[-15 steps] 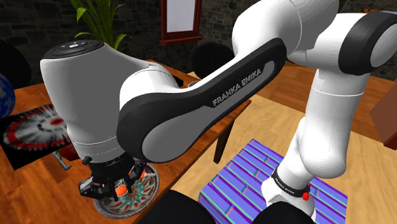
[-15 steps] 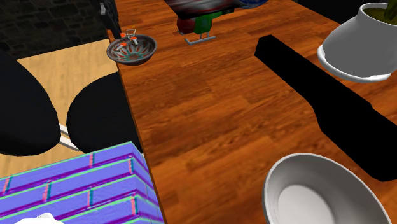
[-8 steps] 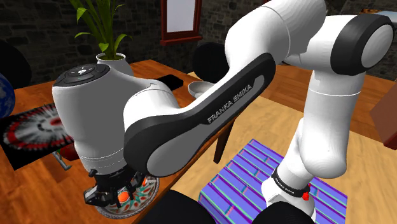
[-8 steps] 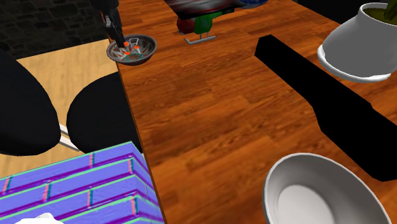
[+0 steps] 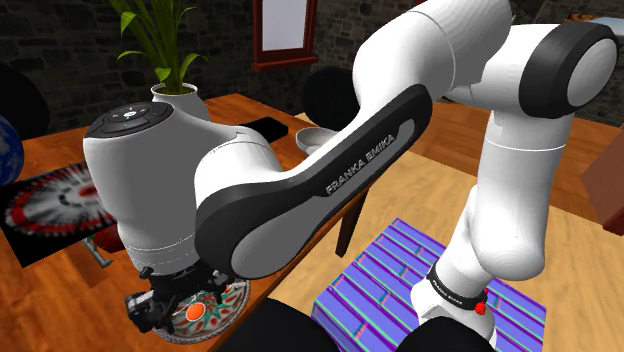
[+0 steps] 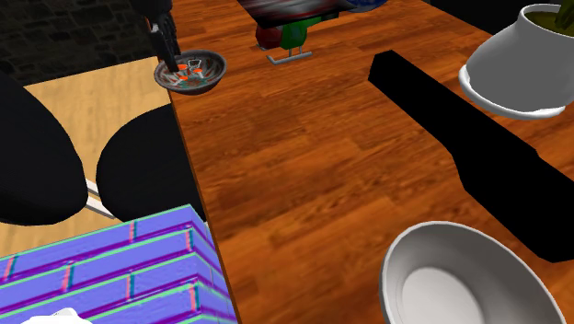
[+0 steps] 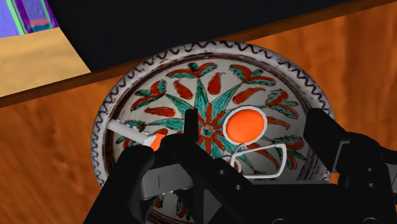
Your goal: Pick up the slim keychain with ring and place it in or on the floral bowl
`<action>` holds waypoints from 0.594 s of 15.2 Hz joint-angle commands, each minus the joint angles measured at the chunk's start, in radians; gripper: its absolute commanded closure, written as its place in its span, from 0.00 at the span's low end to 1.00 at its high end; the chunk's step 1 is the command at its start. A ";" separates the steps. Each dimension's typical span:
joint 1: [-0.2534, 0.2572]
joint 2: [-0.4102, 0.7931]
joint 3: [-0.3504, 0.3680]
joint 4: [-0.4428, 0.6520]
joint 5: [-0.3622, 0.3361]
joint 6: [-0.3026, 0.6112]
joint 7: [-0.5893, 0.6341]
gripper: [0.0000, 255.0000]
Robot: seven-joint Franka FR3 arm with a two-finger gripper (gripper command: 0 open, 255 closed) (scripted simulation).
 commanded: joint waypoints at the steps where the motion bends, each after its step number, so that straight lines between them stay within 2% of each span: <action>1: 0.000 0.000 0.000 0.000 0.000 0.000 0.000 0.00; 4: 0.000 0.000 0.000 0.000 0.000 0.000 0.000 0.00; 8: -0.014 -0.051 0.018 0.074 0.046 -0.111 -0.030 0.00; 9: -0.015 -0.051 0.018 0.074 0.046 -0.111 -0.030 0.00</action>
